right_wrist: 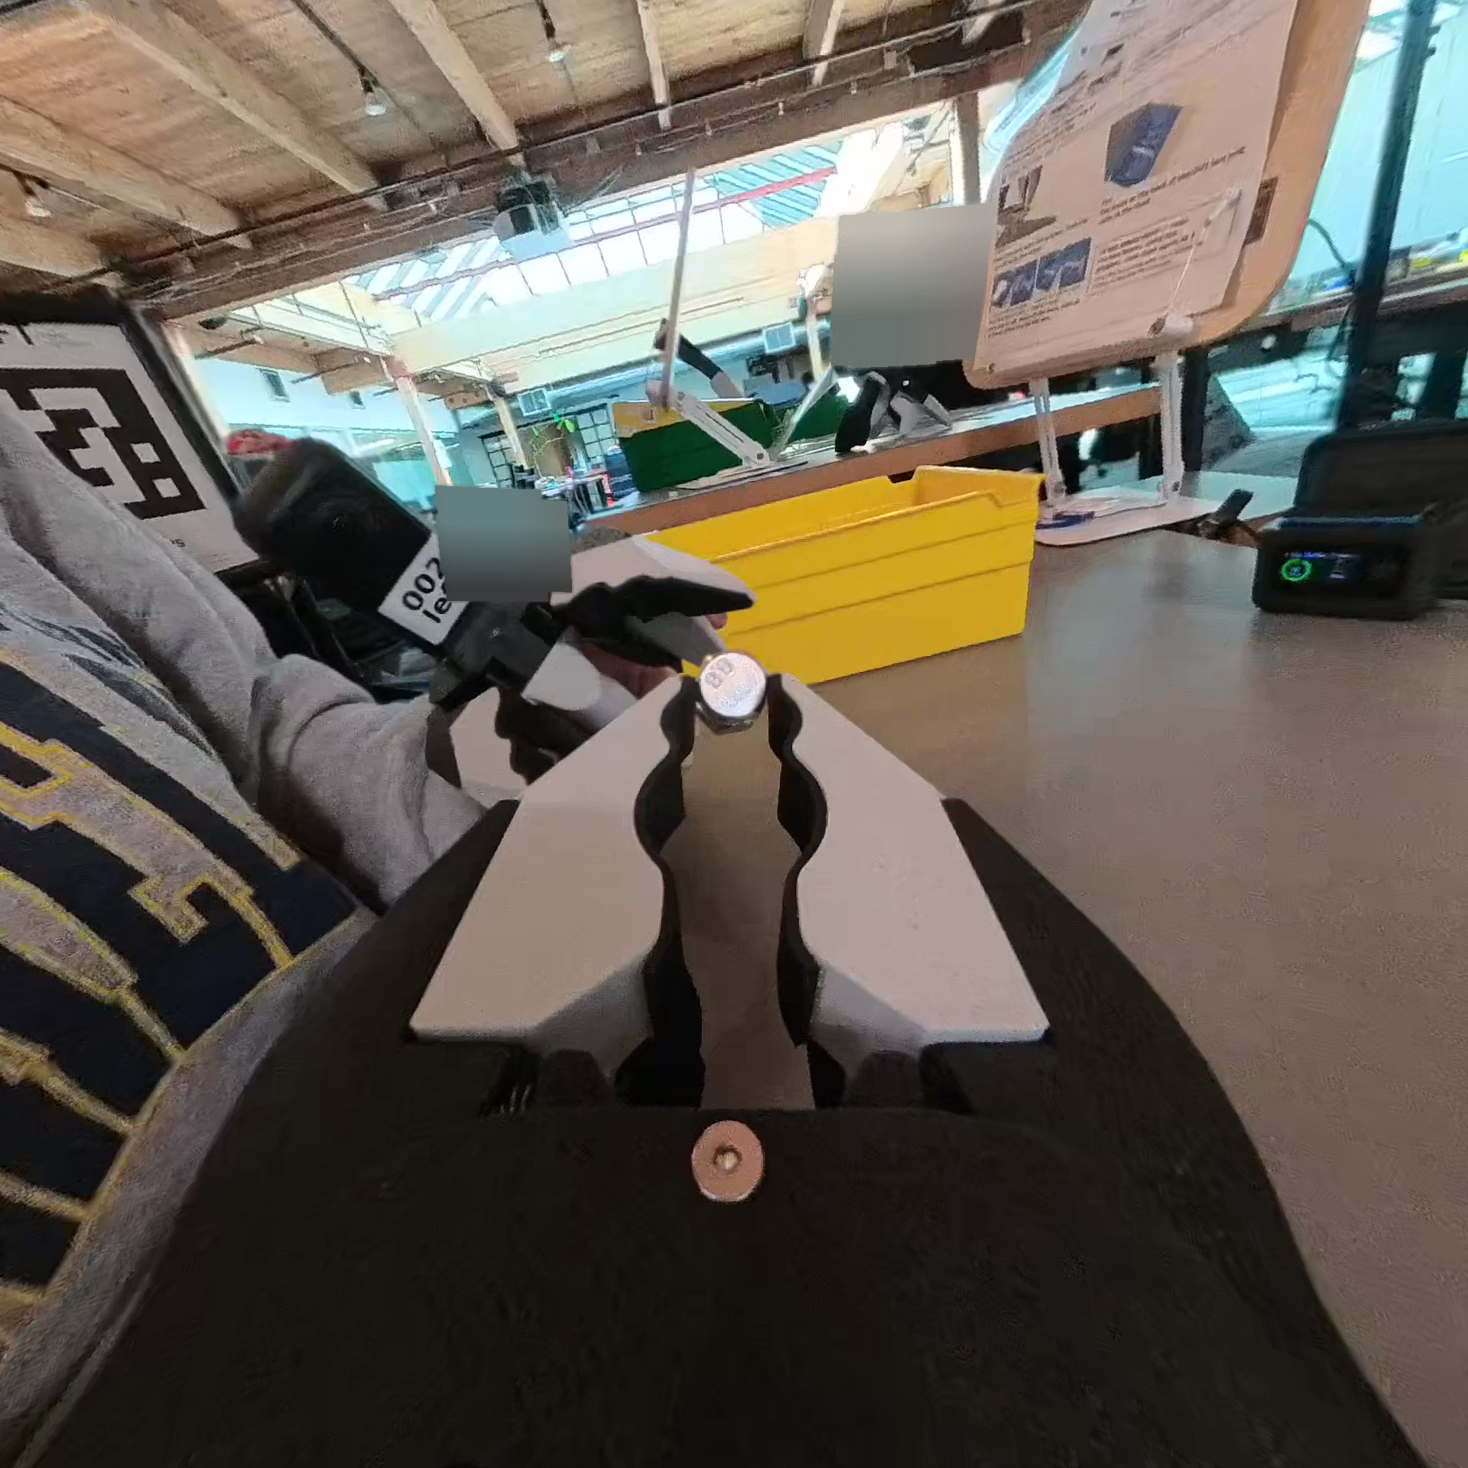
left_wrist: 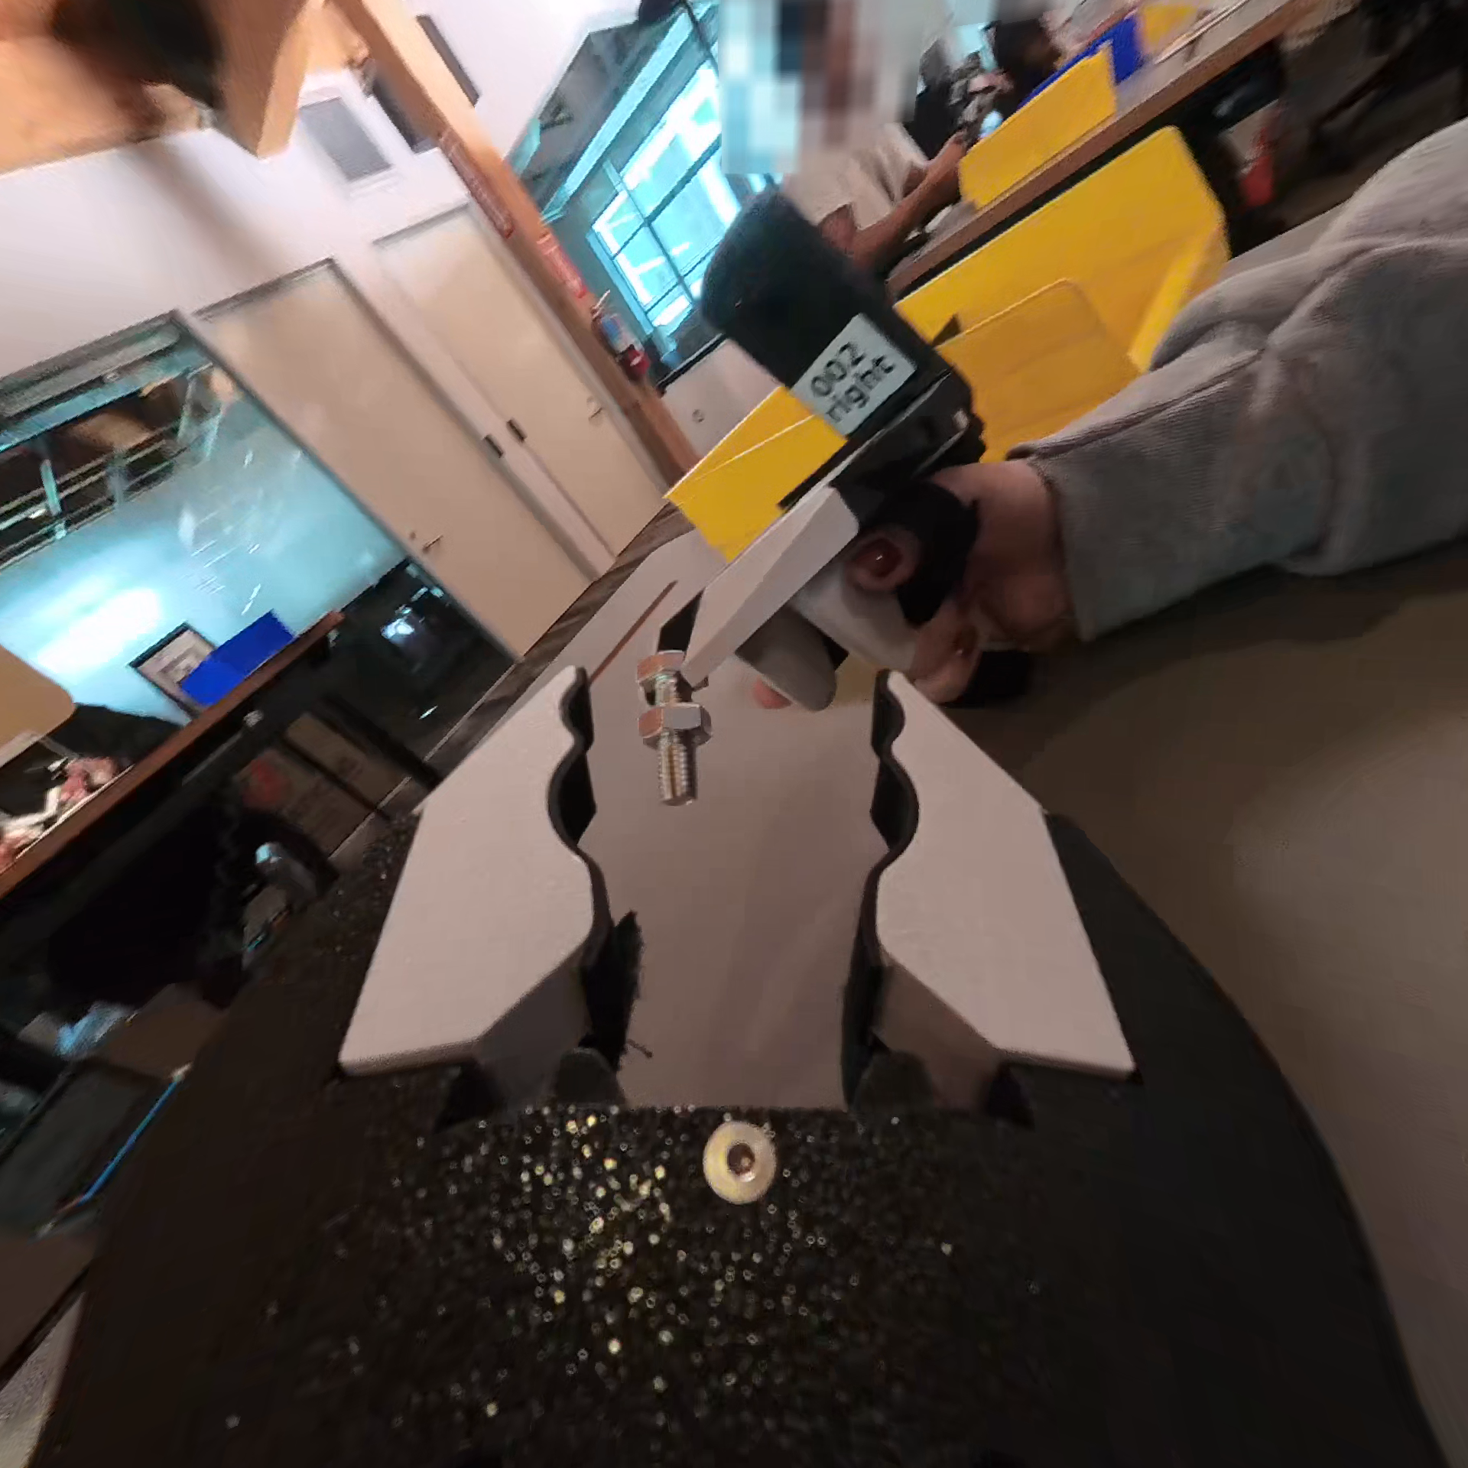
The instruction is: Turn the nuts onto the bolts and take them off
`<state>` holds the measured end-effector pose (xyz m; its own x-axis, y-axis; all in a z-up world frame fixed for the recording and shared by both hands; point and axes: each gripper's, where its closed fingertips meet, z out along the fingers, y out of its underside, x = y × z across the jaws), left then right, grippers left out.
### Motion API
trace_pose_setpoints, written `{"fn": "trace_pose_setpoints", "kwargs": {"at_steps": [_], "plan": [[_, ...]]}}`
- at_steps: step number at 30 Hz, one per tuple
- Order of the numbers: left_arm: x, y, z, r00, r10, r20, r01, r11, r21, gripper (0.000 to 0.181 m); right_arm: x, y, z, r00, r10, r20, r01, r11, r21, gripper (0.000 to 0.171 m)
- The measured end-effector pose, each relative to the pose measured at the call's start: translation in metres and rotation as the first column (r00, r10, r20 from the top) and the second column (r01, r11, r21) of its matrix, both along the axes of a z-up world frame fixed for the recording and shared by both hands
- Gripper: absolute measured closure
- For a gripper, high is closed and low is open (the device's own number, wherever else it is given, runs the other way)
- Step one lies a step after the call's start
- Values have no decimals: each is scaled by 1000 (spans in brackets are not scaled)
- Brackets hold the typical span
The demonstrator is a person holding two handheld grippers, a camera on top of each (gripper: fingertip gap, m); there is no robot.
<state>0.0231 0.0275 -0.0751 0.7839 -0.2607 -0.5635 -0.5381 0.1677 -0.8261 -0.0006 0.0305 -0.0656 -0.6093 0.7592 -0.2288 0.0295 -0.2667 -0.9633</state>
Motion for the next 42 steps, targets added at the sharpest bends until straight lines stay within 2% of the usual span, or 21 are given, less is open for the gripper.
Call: {"fn": "trace_pose_setpoints", "kwargs": {"at_steps": [6,8,10,13,15,17,18,19,21,23,25,27,28,30,31,32,35,37,39,41,42], "plan": [[7,-3,-10,994,-106,31,107,993,-41,118,7,4,5,997,71,-20,-73,989,-126,155],[-2,3,-20,997,-66,39,69,993,-97,129,9,4,7,996,82,-36,-87,986,-140,155],[-9,10,-31,995,-39,91,55,983,-175,125,9,6,8,996,79,-38,-84,984,-158,155],[-5,5,-8,988,-63,143,71,996,-50,114,8,10,8,997,72,-37,-78,981,-178,155],[5,0,-4,995,-80,63,80,997,9,111,8,10,9,997,74,-38,-80,980,-185,155],[13,0,-8,996,-91,23,91,996,8,106,9,10,9,996,78,-42,-85,978,-190,155],[10,3,-14,997,-71,24,72,997,-26,110,10,10,9,996,82,-44,-89,977,-194,155],[2,9,-24,999,-30,42,34,994,-101,123,10,10,10,995,86,-45,-93,976,-195,155],[-9,19,-40,995,24,97,-1,974,-225,113,9,10,9,996,83,-43,-90,976,-197,155],[-7,14,-20,991,-7,131,22,993,-116,111,9,12,10,996,83,-42,-90,974,-206,155],[2,3,-8,996,-45,75,45,999,-7,108,8,12,10,995,87,-41,-94,973,-212,155],[14,-1,-8,997,-80,18,79,997,19,105,8,11,10,995,93,-41,-99,972,-214,155],[14,1,-12,998,-68,10,68,998,5,103,8,10,10,994,96,-43,-103,971,-216,155],[0,15,-35,999,9,31,-4,988,-153,120,8,10,11,994,102,-46,-109,969,-220,155],[-4,20,-45,998,32,53,-19,973,-230,114,8,10,10,994,102,-45,-109,969,-221,156],[-5,21,-43,996,27,83,-7,972,-233,111,8,10,10,994,102,-43,-109,969,-224,155],[3,4,-8,996,-42,81,43,999,-8,106,8,11,10,994,104,-40,-111,966,-235,155],[15,-3,-5,997,-78,15,77,996,44,104,7,11,11,993,108,-39,-114,964,-241,155],[18,1,-12,998,-65,-9,65,998,18,98,7,11,12,993,112,-43,-120,960,-253,155],[2,16,-35,999,20,26,-16,989,-148,111,8,11,13,992,119,-51,-129,957,-260,155],[-4,22,-44,997,52,50,-39,974,-221,99,8,11,14,992,119,-52,-129,956,-265,155]]}}
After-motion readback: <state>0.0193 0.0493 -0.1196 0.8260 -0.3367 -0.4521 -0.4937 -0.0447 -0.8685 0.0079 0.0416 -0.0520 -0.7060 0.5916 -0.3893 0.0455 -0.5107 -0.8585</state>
